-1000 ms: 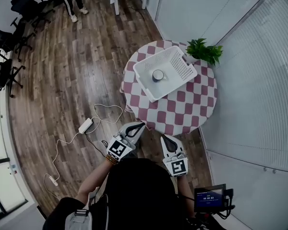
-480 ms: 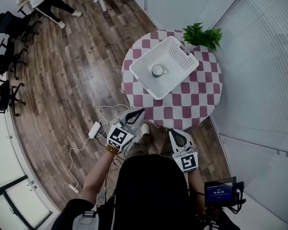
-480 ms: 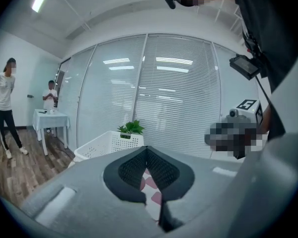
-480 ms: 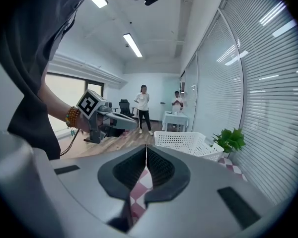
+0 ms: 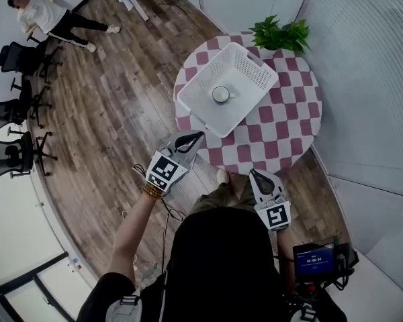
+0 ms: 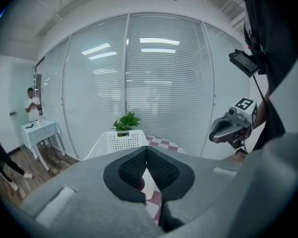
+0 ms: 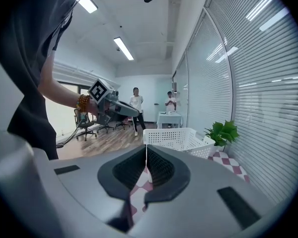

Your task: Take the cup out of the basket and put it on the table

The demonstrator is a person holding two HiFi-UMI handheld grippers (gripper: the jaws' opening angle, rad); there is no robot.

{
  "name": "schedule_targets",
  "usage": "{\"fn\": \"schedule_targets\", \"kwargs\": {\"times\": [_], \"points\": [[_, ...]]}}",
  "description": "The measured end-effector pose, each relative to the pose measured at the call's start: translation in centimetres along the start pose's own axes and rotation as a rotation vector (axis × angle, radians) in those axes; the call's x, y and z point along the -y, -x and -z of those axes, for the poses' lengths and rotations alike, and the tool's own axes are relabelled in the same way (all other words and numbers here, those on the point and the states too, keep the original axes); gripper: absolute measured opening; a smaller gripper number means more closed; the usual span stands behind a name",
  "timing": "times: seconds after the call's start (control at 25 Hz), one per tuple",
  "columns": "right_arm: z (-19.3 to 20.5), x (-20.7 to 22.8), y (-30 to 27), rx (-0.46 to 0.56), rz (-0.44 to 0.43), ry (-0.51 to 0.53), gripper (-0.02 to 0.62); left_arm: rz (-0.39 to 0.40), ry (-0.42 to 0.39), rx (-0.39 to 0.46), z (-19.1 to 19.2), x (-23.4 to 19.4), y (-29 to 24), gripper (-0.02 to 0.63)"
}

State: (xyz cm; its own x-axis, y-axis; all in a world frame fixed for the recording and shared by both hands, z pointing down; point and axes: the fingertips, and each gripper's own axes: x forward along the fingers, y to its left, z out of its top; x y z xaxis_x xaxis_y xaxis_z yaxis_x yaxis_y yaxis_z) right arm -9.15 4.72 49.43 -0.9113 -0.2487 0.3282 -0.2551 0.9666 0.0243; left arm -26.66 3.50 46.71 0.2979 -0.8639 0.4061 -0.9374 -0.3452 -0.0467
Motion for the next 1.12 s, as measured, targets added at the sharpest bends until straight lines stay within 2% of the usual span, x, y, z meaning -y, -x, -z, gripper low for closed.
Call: {"fn": "schedule_targets", "kwargs": {"times": [0.24, 0.4, 0.56, 0.68, 0.92, 1.12], "points": [[1.8, 2.4, 1.3, -0.005, 0.076, -0.064, 0.011, 0.167, -0.176, -0.235, -0.3, -1.6, -3.6, 0.003], [3.1, 4.1, 2.1, -0.010, 0.111, -0.093, 0.011, 0.216, -0.282, -0.350, -0.1, -2.9, -6.7, 0.006], [3.7, 5.4, 2.6, -0.011, 0.150, -0.115, 0.011, 0.266, -0.378, -0.460, 1.1, -4.0, -9.4, 0.049], [4.2, 6.1, 3.1, -0.015, 0.177, -0.129, 0.011, 0.298, -0.410, -0.536, 2.1, -4.7, -11.1, 0.060], [5.2, 8.6, 4.9, -0.031, 0.221, -0.167, 0.011, 0.389, -0.439, -0.753, 5.2, -5.3, -15.6, 0.120], [5.9, 10.6, 6.3, -0.036, 0.267, -0.201, 0.011, 0.439, -0.454, -0.845, 7.7, -5.5, -18.9, 0.121]]}}
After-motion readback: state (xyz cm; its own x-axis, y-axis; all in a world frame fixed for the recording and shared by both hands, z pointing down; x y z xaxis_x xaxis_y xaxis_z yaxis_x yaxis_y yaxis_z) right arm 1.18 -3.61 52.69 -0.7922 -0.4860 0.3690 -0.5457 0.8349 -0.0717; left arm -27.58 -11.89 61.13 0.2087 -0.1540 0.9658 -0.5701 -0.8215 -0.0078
